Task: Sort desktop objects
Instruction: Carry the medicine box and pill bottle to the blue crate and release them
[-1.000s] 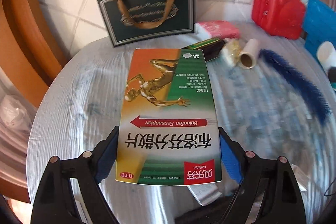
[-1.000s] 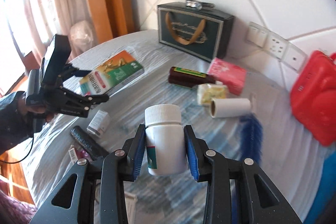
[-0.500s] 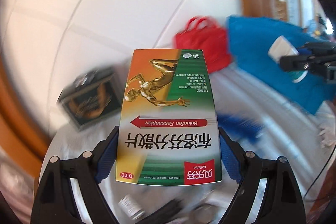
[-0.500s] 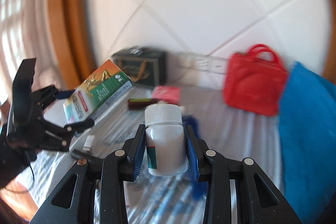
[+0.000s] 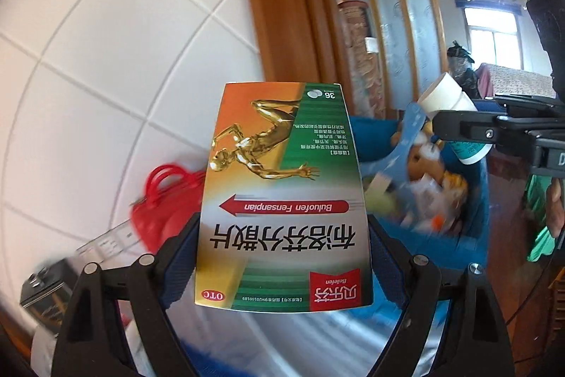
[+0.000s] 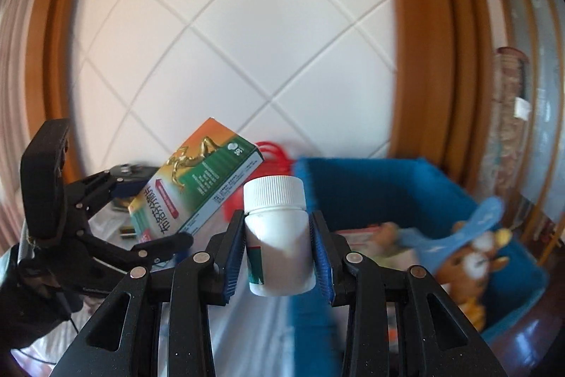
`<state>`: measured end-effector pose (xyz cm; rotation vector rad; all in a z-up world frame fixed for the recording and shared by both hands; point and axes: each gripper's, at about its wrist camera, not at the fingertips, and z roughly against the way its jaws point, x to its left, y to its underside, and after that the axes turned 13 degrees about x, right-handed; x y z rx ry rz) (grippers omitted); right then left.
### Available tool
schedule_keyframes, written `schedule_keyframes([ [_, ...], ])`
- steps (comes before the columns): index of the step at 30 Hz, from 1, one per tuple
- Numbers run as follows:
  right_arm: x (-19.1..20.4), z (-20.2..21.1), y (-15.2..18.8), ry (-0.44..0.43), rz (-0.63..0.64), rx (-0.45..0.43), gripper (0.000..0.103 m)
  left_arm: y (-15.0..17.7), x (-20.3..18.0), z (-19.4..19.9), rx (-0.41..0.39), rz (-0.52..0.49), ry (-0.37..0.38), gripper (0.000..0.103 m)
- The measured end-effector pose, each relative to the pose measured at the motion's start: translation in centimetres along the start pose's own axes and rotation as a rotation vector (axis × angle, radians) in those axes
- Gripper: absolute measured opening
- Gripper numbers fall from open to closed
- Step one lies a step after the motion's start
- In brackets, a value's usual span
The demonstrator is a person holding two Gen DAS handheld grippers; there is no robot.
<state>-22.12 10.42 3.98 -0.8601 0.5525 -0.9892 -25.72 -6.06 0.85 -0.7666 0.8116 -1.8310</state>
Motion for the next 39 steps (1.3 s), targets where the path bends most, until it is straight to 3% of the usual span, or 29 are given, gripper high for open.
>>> schedule_keyframes([
  [2, -4.4, 0.0, -0.9, 0.029, -0.022, 0.010, 0.035, -3.0, -2.8, -2.1, 0.006, 0.009, 0.032, 0.087],
  [6, -11.3, -1.4, -1.7, 0.064, -0.092, 0.036, 0.035, -7.1, -6.3, -5.7, 0.012, 0.000, 0.018, 0.087],
  [11, -16.1, -3.3, -0.9, 0.091, -0.166, 0.059, 0.036, -10.8, -9.7, -8.6, 0.022, -0.023, 0.005, 0.087],
  [14, -18.2, -3.9, -0.9, 0.138, -0.197, 0.064, 0.076, -12.9, -11.1, -9.5, 0.020, -0.037, -0.059, 0.089],
  [17, -19.5, -3.8, -0.9, 0.154, -0.213, 0.027, 0.082, -14.2, -11.7, -9.7, 0.013, -0.009, -0.113, 0.089],
  [26, -19.7, -1.6, 0.4, 0.180, -0.231, -0.055, 0.090, -11.7, -12.0, -8.3, -0.015, 0.053, -0.245, 0.094],
  [39, -17.1, -0.4, 1.5, 0.137, -0.191, -0.065, 0.095, -9.5, -11.4, -6.2, -0.018, 0.142, -0.314, 0.094],
])
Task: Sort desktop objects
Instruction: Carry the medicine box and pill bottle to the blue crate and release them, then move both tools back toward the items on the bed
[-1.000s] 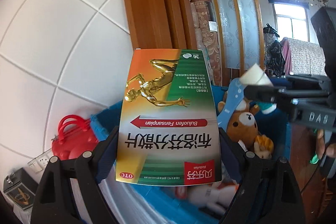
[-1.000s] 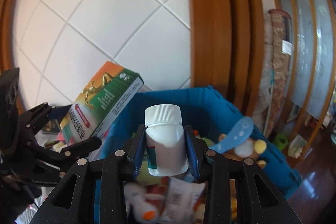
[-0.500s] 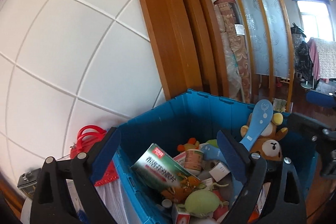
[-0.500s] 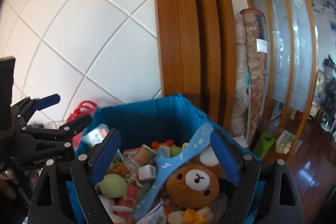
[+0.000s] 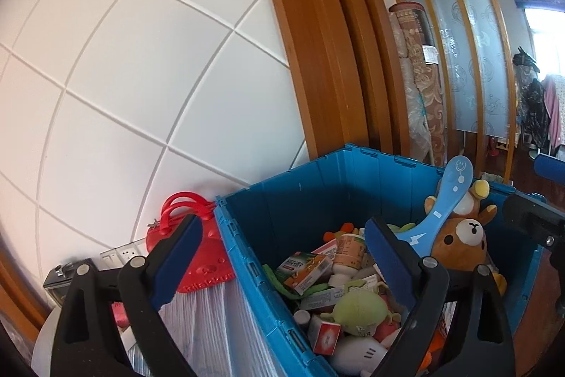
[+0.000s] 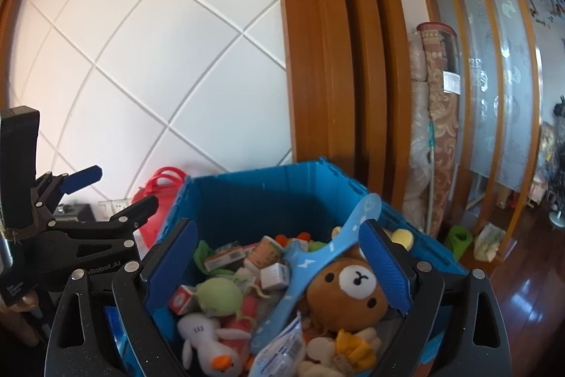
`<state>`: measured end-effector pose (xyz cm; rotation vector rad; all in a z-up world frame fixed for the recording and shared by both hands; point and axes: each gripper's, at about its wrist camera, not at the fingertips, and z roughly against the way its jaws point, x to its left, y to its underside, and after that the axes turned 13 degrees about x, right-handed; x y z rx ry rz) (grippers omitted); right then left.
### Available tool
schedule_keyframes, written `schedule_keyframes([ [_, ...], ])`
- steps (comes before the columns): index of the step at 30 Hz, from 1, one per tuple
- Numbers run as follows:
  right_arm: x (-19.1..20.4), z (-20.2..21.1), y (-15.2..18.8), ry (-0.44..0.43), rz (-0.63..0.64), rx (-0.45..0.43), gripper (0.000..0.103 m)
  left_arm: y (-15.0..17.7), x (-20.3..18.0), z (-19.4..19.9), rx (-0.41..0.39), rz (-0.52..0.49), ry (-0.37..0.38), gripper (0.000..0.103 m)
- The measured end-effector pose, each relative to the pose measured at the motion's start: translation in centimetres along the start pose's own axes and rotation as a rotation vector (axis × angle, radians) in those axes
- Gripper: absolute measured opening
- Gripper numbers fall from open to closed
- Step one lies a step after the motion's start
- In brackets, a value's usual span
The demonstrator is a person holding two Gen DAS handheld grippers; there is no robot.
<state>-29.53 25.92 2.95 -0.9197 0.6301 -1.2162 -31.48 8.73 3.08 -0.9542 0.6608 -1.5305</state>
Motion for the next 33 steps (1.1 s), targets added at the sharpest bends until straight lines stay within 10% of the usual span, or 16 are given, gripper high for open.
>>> schedule_keyframes([
  [17, 6.3, 1.2, 2.6, -0.083, 0.055, 0.030, 0.096, 6.0, 5.9, 3.4, 0.026, 0.102, -0.053, 0.094],
  [33, 28.4, -2.9, 5.0, -0.262, 0.121, 0.145, 0.099, 19.1, 26.9, 5.5, 0.151, 0.157, -0.207, 0.094],
])
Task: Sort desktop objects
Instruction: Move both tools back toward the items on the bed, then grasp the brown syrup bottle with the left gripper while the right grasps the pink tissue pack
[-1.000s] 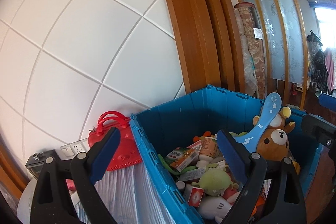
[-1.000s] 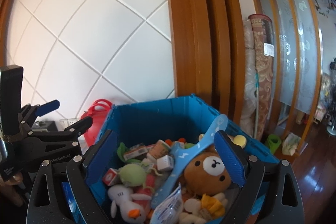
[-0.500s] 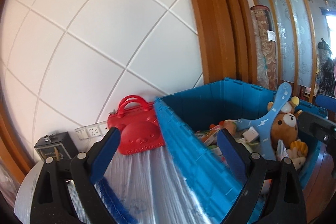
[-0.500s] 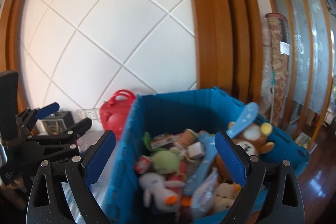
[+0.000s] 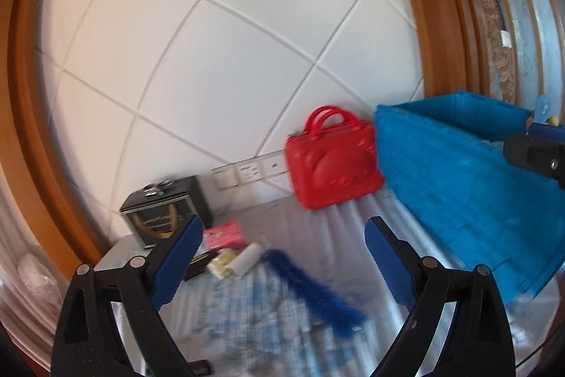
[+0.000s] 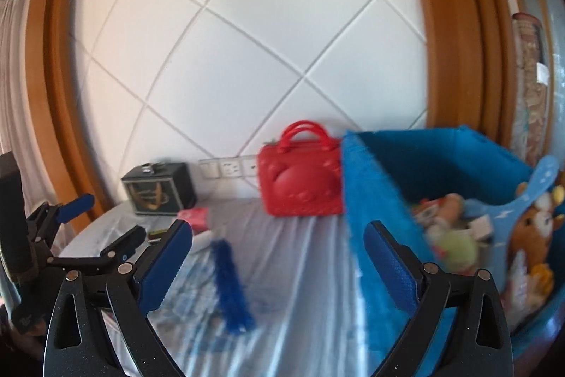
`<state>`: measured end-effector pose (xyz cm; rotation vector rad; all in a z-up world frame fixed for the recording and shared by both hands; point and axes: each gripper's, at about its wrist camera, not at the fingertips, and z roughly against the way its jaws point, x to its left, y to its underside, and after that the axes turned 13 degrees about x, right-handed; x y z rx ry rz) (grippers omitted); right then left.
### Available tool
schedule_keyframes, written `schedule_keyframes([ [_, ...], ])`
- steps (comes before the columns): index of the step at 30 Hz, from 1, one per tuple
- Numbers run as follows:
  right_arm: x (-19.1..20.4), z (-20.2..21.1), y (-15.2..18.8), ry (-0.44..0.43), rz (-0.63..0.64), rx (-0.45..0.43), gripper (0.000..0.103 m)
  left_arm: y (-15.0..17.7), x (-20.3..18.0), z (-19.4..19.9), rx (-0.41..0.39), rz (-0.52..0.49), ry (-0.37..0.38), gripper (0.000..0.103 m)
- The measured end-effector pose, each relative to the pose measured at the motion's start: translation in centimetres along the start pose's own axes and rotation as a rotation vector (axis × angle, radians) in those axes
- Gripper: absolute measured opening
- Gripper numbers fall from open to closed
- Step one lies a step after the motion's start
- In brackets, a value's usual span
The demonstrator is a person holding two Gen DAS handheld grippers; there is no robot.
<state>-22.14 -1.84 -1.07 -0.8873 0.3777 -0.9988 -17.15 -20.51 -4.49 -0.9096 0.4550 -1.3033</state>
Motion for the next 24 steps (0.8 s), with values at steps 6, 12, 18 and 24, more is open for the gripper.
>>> schedule_keyframes([
  [6, 6.9, -5.5, 0.1, -0.059, 0.007, 0.052, 0.099, 2.8, 8.4, -4.6, 0.062, -0.002, -0.035, 0.094],
  [12, 11.3, -11.9, -2.5, -0.107, 0.069, 0.114, 0.100, 4.6, 15.3, -10.5, 0.152, -0.023, -0.001, 0.094],
  [18, 15.4, -20.8, -7.1, -0.161, 0.108, 0.187, 0.100, 4.8, 21.1, -18.9, 0.269, -0.087, 0.004, 0.094],
  [24, 20.8, -33.0, -9.3, -0.175, 0.176, 0.308, 0.101, 6.0, 24.7, -27.9, 0.326, -0.125, 0.066, 0.094],
])
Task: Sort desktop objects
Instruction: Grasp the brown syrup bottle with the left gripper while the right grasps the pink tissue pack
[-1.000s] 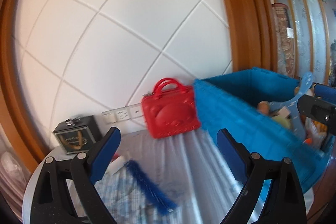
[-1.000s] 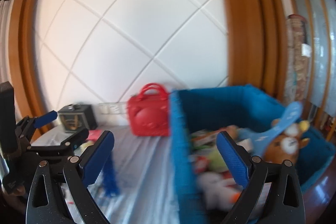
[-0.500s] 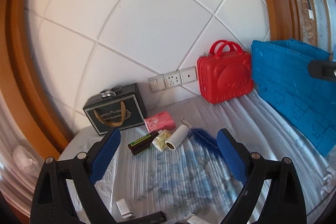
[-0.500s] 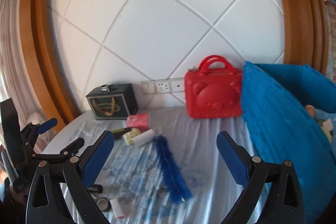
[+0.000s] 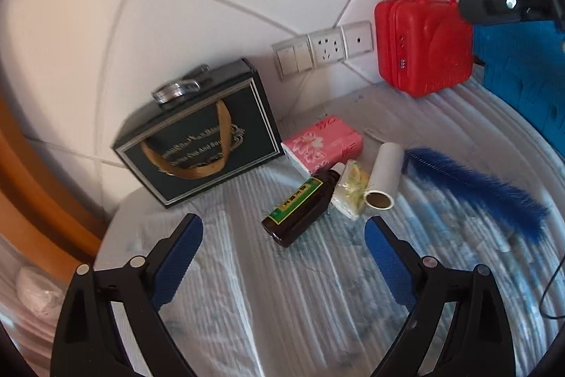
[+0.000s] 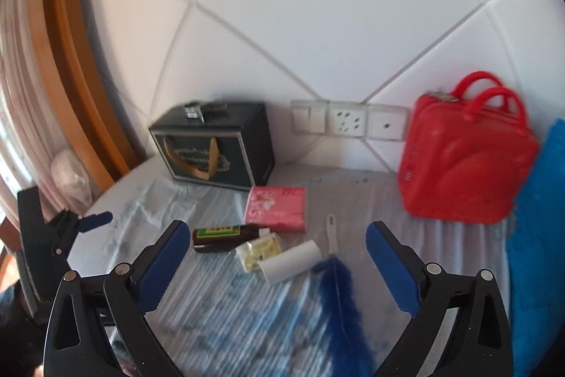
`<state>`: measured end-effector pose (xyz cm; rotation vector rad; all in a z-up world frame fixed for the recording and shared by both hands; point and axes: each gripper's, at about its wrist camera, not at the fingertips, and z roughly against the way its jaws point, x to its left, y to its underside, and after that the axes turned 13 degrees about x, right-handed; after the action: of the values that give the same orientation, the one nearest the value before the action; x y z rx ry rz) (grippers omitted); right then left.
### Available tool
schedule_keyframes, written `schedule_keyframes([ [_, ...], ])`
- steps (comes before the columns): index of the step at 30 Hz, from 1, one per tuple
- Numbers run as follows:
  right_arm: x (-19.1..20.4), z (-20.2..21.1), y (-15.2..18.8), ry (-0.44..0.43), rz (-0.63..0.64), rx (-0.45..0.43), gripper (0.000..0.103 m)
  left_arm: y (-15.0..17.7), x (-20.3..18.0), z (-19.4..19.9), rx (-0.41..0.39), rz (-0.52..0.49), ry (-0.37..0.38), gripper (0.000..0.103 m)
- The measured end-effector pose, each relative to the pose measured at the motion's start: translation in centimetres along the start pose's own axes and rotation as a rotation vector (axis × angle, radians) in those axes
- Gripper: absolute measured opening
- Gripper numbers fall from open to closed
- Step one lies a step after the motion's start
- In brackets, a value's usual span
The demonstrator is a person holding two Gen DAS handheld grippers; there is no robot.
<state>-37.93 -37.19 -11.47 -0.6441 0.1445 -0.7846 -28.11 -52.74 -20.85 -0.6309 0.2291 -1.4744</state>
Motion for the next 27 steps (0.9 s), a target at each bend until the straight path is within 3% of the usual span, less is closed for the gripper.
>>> schedule_keyframes([
  [5, 0.4, -10.1, -2.2, 0.018, 0.148, 0.119, 0.101, -1.2, 1.8, -7.1, 0.035, -0.013, 0.110, 0.094],
  [8, -0.5, -15.5, -3.3, 0.026, 0.146, 0.230, 0.101, -2.1, 2.0, -11.0, 0.062, -0.056, 0.147, 0.094],
  [12, 0.6, -20.3, -5.5, 0.009, 0.167, 0.271, 0.101, -2.8, 2.4, -14.9, 0.106, -0.064, 0.175, 0.094],
  [14, 2.3, -22.3, -6.8, 0.005, 0.206, 0.271, 0.101, -3.0, 2.6, -16.1, 0.117, -0.059, 0.191, 0.094],
  [16, 3.6, -24.5, -8.0, 0.063, 0.208, 0.275, 0.101, -3.1, 2.7, -16.8, 0.124, -0.054, 0.227, 0.094],
  [20, 4.3, -29.4, -8.5, 0.127, 0.155, 0.378, 0.101, -3.2, 2.3, -17.6, 0.134, -0.065, 0.269, 0.094],
  [24, 3.8, -31.6, -7.4, 0.176, 0.141, 0.461, 0.103, -2.9, 1.7, -17.9, 0.137, -0.072, 0.297, 0.094],
  [27, 3.3, -31.7, -7.2, 0.188, 0.151, 0.457, 0.103, -2.8, 1.4, -18.2, 0.147, -0.068, 0.316, 0.094],
])
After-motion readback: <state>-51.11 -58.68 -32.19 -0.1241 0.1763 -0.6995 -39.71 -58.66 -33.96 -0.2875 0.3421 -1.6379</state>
